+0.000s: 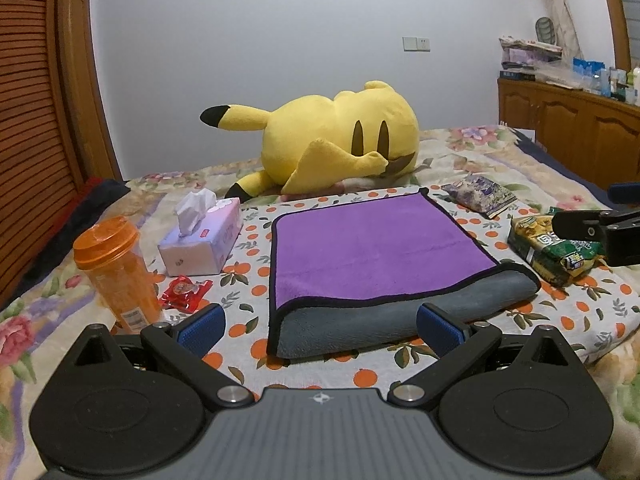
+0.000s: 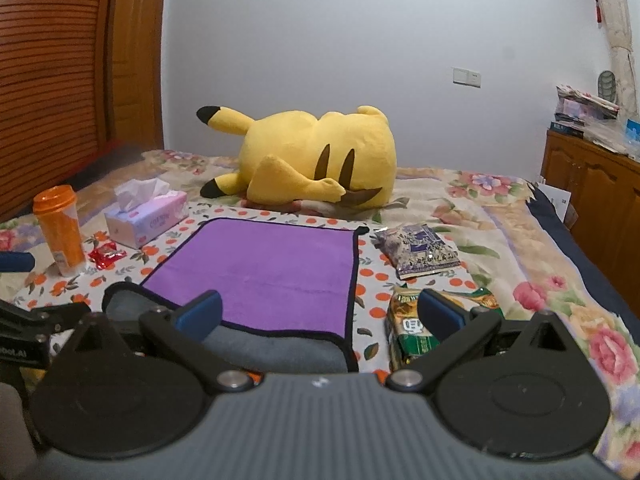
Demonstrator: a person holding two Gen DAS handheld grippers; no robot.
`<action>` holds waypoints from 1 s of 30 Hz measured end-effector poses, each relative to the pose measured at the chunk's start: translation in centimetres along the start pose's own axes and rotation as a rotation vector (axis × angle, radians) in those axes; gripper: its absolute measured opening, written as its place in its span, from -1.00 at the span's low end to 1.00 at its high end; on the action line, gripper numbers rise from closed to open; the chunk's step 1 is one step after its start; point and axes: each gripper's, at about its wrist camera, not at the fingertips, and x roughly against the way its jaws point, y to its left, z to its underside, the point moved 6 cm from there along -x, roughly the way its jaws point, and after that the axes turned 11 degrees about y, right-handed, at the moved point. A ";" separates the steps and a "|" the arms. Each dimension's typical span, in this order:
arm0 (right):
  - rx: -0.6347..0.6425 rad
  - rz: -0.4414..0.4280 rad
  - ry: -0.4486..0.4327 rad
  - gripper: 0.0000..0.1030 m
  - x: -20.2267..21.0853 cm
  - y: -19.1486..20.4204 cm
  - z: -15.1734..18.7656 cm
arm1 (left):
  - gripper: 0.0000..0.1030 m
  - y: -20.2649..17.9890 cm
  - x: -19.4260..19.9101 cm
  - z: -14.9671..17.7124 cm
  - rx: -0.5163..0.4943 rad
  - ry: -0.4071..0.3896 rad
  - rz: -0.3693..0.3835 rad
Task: Fold towel
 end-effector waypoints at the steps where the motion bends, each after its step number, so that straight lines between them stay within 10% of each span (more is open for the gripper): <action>1: 0.003 0.001 0.004 1.00 -0.3 0.0 -0.1 | 1.00 0.0 -0.2 0.0 0.000 0.001 0.000; 30: 0.044 -0.034 0.091 1.00 -5.9 0.3 -1.1 | 1.00 0.8 -4.8 -1.3 0.003 0.054 0.009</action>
